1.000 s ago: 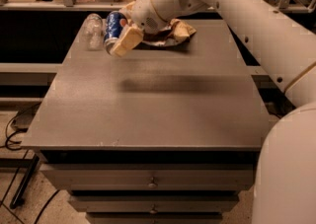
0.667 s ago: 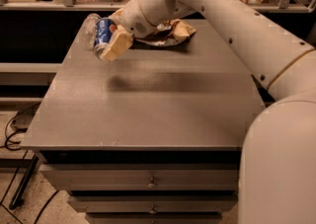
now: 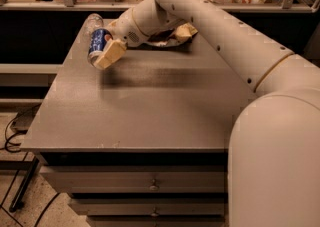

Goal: Move pepsi can near water bottle

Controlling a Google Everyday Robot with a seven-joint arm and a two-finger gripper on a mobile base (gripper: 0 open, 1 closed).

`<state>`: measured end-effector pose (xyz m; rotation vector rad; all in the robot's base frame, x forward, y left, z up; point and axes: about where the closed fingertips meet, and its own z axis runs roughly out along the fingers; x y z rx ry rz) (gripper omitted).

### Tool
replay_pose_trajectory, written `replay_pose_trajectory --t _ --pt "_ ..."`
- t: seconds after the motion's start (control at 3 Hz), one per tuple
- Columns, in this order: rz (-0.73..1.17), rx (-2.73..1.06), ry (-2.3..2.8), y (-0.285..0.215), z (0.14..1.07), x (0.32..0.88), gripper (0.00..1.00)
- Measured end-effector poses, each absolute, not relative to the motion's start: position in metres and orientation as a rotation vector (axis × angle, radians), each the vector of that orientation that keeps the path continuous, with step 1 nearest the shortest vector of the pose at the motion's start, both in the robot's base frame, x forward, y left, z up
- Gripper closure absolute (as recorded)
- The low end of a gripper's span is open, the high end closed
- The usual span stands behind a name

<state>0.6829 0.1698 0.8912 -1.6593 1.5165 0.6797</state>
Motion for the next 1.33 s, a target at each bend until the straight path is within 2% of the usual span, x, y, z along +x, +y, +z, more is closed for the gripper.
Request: replay_pose_trajectory --t 0.33,1.33 --pt "0.695 -1.614 1.577 0.167 0.872 0.691 0.02" --pt "0.679 -1.521 1.659 0.143 0.857 0.696 0.00"
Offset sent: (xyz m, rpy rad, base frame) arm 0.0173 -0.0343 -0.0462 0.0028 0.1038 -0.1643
